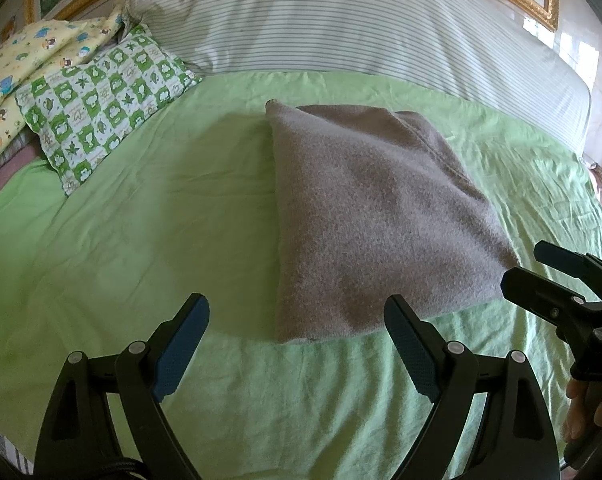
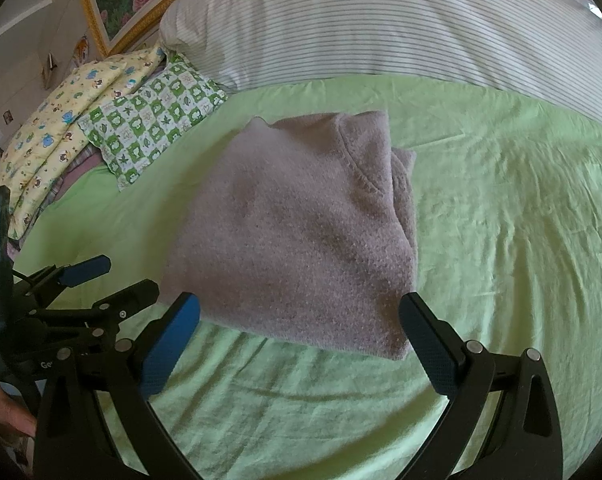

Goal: Fold small clothes

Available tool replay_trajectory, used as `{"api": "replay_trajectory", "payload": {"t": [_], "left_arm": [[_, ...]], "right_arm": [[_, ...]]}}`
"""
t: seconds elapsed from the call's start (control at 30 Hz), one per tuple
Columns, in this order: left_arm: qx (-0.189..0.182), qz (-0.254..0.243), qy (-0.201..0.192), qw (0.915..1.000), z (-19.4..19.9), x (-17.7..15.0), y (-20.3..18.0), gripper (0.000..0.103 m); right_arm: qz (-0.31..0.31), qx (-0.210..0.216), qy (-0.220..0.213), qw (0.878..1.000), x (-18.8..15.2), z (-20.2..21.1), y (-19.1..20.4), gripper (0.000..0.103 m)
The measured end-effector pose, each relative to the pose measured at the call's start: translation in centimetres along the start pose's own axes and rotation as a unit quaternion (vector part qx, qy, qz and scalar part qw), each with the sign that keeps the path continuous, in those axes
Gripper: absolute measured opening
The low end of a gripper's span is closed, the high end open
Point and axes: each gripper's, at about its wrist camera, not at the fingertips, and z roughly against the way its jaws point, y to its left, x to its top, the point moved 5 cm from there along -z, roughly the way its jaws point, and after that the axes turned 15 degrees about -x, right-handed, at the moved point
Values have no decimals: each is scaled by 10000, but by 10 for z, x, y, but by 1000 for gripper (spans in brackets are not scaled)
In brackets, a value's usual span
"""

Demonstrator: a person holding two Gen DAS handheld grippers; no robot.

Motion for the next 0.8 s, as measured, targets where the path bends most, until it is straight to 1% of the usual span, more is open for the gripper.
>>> {"api": "replay_trajectory", "payload": {"t": [0.47,0.63,0.8], "left_arm": [[15,29,-35,10000,3,2,-5,90],[47,-51,-47,10000,2,5,-8,90],[-12,-9,-60,10000,1,10,-8,89]], "right_arm": [[-20,33,-69,10000,5,3,0,100],[-73,33,-75,9999,8,3,-3,100],[-123,39,-71,9999,10,1,-7,100]]}}
